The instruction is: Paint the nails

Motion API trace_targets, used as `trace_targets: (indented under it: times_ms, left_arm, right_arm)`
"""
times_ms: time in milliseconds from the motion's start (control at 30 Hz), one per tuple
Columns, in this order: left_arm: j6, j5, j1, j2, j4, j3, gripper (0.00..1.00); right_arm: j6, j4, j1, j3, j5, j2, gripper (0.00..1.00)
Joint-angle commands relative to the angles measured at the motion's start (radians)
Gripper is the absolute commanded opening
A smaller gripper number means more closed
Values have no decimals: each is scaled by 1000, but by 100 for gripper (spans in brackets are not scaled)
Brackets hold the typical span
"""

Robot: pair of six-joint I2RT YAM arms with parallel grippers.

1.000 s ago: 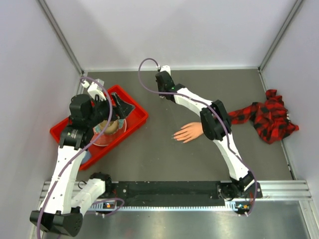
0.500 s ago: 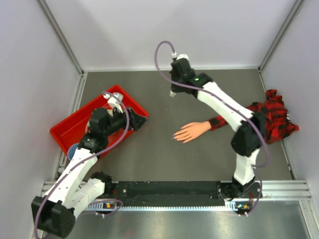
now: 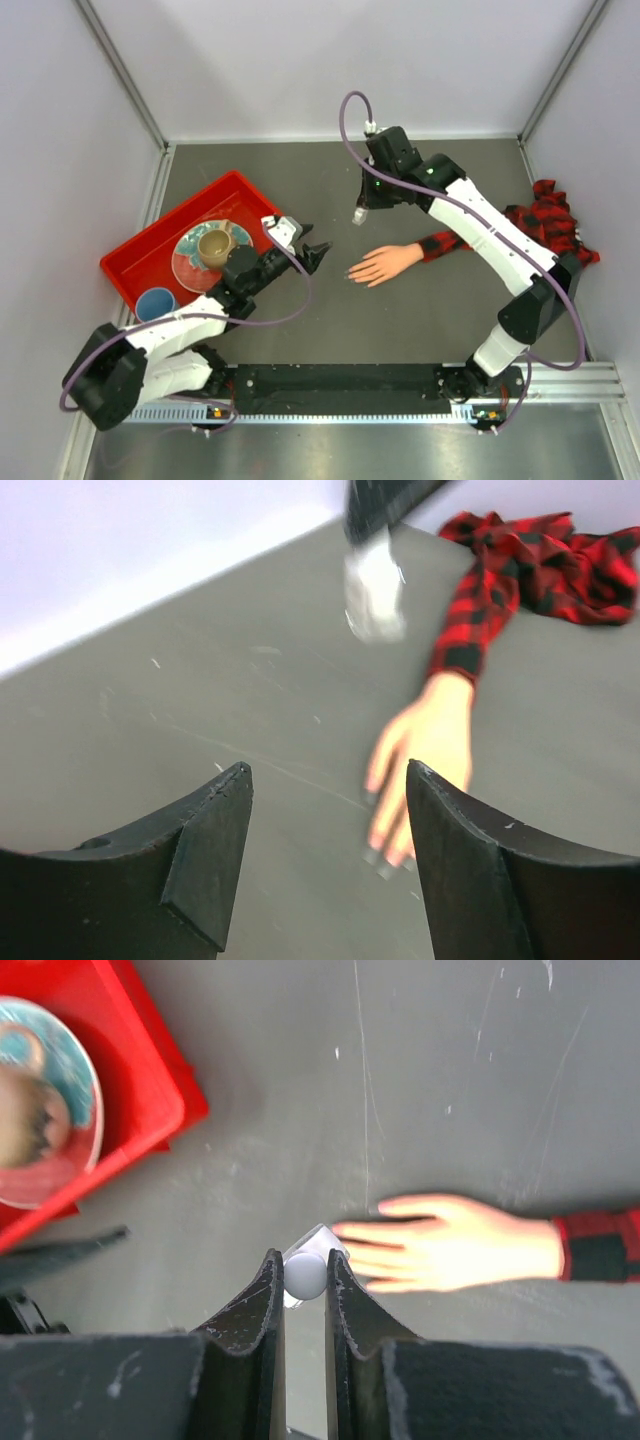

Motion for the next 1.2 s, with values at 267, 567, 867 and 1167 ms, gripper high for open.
trace_targets:
  times_ms: [267, 567, 867, 1167]
  left_arm:
    - [81, 76, -19, 197, 384, 64, 71]
    - [79, 82, -50, 269, 419, 115, 71]
    - [81, 67, -64, 321, 443, 144, 60]
    - [77, 67, -75, 349, 451, 150, 57]
  right_arm:
    - [195, -35, 108, -14, 156, -75, 0]
    - [264, -43, 135, -2, 170, -85, 0]
    - [285, -69, 168, 24, 196, -82, 0]
    - [291, -92, 197, 52, 234, -76, 0]
